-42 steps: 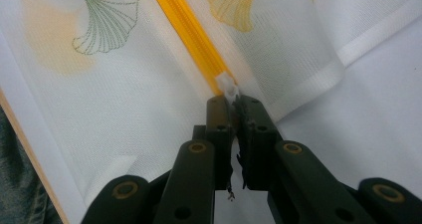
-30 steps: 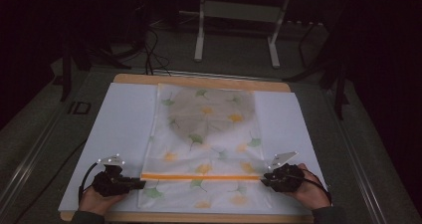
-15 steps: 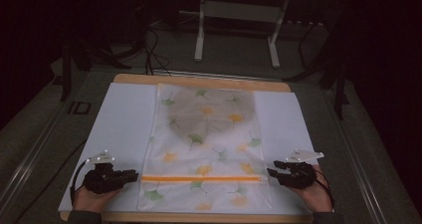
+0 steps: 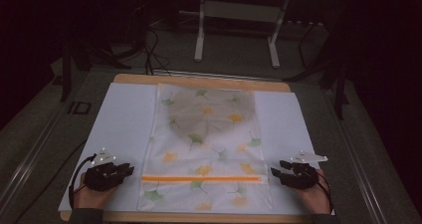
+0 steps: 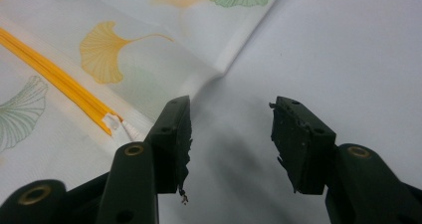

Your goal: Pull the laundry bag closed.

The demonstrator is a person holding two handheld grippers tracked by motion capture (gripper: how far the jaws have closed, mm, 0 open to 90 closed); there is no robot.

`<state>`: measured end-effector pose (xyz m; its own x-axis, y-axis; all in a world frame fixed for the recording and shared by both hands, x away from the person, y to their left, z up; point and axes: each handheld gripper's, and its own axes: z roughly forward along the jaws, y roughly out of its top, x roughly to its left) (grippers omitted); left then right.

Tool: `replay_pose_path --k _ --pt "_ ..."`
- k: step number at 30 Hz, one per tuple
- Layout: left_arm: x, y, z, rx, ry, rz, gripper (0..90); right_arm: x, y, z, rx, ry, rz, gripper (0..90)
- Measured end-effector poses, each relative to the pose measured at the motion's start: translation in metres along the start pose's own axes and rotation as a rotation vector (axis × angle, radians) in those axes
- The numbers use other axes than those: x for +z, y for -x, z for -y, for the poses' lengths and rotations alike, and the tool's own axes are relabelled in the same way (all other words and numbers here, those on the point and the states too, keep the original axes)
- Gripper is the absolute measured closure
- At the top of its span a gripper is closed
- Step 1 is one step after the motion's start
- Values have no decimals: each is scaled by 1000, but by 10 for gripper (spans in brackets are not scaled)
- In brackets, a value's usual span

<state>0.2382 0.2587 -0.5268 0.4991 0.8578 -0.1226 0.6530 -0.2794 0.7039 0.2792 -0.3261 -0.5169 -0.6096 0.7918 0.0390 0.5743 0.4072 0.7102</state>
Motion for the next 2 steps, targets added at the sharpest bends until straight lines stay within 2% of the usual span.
replay_pose_path --k 2 --pt "1 -1 0 0 3 -21 718 1 1 1 8 17 22 487"
